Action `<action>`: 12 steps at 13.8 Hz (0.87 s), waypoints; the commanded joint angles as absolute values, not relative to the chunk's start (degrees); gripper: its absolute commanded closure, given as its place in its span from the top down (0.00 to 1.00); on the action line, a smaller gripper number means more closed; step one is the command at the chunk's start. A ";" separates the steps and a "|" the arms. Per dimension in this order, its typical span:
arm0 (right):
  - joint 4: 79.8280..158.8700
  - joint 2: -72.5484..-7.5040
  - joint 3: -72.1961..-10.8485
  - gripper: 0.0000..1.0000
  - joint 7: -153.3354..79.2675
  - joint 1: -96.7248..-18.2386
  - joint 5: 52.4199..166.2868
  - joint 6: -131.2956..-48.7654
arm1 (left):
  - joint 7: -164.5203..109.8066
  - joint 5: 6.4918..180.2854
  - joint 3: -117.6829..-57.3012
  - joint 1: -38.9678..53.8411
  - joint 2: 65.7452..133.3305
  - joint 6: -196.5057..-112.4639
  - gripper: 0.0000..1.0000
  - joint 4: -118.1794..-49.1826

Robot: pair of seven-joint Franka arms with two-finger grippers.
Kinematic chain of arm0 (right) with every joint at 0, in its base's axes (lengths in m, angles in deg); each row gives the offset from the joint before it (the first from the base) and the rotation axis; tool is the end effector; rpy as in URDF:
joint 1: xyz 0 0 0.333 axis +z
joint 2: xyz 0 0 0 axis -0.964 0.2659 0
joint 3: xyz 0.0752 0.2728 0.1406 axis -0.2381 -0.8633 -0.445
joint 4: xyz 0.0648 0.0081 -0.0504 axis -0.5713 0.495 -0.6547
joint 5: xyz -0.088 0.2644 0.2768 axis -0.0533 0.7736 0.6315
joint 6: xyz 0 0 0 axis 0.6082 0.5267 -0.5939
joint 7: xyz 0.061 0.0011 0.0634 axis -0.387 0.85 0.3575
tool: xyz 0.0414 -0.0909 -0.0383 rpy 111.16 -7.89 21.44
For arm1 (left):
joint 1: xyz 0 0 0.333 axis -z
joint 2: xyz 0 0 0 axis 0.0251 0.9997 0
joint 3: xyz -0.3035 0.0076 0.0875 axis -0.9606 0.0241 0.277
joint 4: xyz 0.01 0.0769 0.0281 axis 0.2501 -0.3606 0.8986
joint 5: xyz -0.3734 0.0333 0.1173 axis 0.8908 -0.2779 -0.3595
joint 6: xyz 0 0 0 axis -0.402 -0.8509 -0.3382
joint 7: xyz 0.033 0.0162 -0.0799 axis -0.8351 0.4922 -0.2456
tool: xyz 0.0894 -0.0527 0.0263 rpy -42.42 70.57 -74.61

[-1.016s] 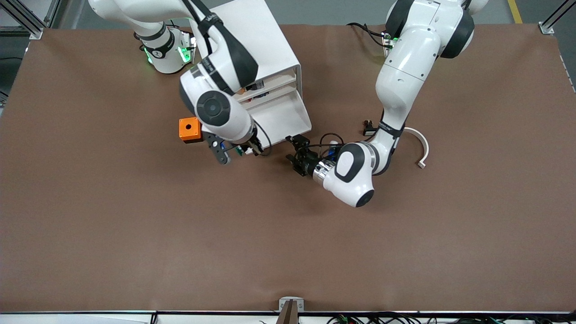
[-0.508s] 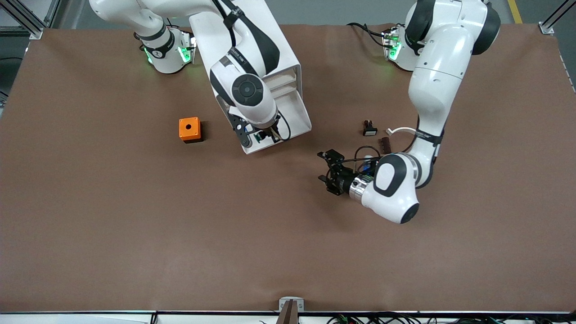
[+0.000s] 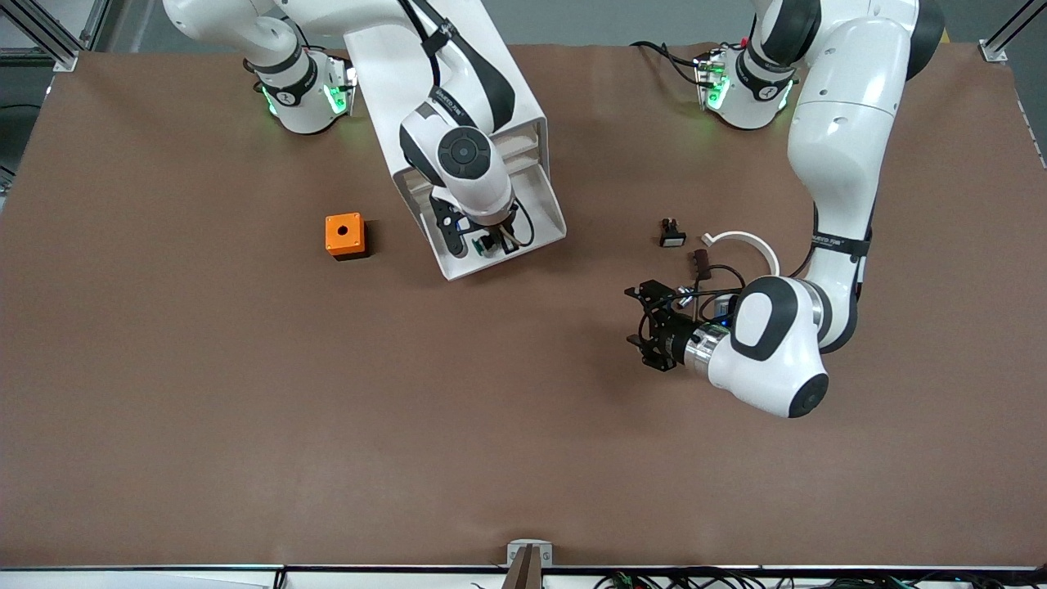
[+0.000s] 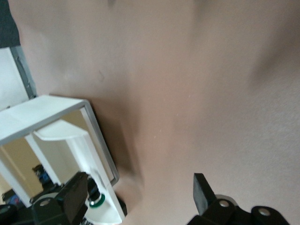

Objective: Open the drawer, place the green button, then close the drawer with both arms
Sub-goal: 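Lower the green button into the open drawer with the right gripper, then open the right gripper and withdraw it while the left gripper releases the drawer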

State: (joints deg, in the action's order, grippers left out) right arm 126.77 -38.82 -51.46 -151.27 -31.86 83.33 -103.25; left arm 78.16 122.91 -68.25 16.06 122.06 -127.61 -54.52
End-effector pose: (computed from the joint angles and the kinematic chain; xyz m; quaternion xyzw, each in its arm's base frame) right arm 0.4299 0.4678 0.2869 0.8188 -0.5667 -0.0917 0.0019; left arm 0.6554 -0.2668 0.2552 -0.5577 -0.7327 0.3830 0.0735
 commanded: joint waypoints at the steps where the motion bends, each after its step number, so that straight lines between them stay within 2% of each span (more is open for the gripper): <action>1: 127.64 -39.50 -51.10 0.52 -153.07 -30.90 82.79 -103.79 | 76.24 120.96 -67.41 16.40 121.55 -128.11 0.99 -54.90; 2: 127.55 -39.58 -51.02 0.72 -152.81 -30.90 82.44 -103.44 | 74.32 120.96 -66.28 16.67 121.03 -128.11 0.99 -54.90; 3: 127.21 -39.67 -51.01 1.00 -152.81 -30.99 80.61 -103.26 | 71.60 120.96 -65.14 17.02 120.68 -128.72 0.99 -54.98; 6: 124.31 -40.19 -50.67 1.00 -152.02 -31.95 77.97 -101.43 | 65.79 117.21 -64.85 17.63 119.80 -128.81 0.99 -54.98; 10: 115.54 -40.73 -49.78 1.00 -140.27 -40.18 77.60 -88.78 | 53.95 110.51 -65.12 22.37 119.44 -132.67 0.99 -55.07; 12: 111.23 -40.99 -49.87 1.00 -134.21 -42.93 77.69 -85.60 | 45.50 110.41 -65.30 23.17 119.44 -134.52 0.99 -55.25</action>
State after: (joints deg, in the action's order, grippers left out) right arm 115.09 -40.44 -48.90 -139.28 -40.13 77.68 -88.96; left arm 52.22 111.83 -65.42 22.57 120.45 -132.88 -54.31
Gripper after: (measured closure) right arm 0.000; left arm 0.004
